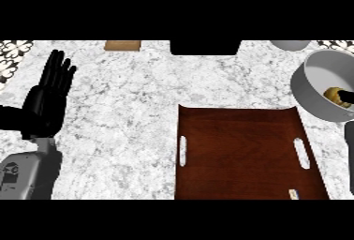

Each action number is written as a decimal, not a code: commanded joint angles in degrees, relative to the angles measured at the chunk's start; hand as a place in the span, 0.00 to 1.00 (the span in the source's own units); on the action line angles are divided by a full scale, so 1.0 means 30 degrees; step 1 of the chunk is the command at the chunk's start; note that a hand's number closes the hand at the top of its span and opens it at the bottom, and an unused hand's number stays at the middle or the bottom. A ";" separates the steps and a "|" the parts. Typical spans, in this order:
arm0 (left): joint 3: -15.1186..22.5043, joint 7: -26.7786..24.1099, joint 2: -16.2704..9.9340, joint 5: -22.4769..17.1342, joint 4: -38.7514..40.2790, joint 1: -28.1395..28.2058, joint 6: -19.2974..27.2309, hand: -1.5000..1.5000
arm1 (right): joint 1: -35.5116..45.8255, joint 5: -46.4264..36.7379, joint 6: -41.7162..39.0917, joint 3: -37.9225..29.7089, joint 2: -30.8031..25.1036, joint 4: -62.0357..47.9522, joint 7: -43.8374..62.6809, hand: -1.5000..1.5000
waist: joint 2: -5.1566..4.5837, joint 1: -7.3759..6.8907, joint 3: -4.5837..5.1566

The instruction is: Pick the squash from the tray and place it in the pot

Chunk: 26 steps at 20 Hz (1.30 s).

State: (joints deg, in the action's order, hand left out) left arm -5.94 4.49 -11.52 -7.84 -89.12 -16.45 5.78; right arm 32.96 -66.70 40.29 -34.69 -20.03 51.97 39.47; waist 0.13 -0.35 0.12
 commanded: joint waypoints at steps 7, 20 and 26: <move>-0.0175 -0.0324 -0.0042 -0.0047 -0.0474 0.0920 -0.0262 0.50 | -0.1682 0.5101 0.3692 -0.1518 0.0653 0.4598 -0.2255 0.00 | 0.0062 0.0278 -0.0058; 0.0494 0.0124 0.0833 0.1210 0.0287 -0.0358 0.0979 0.50 | -1.0900 0.8963 0.4479 -0.1076 0.4536 1.5498 -0.4478 0.00 | 0.0018 0.0455 -0.0038; -0.1272 -0.1169 -0.0453 -0.0277 0.1082 0.0347 -0.0907 0.50 | -1.5021 1.1661 0.4333 -0.1296 0.5776 1.9234 -0.6074 0.00 | -0.0003 0.0380 -0.0039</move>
State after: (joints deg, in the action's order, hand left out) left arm -7.70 3.34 -11.50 -7.47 -88.16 -15.93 5.12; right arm -4.61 -36.84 53.88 -38.29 -4.82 102.48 23.68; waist 0.16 0.77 0.01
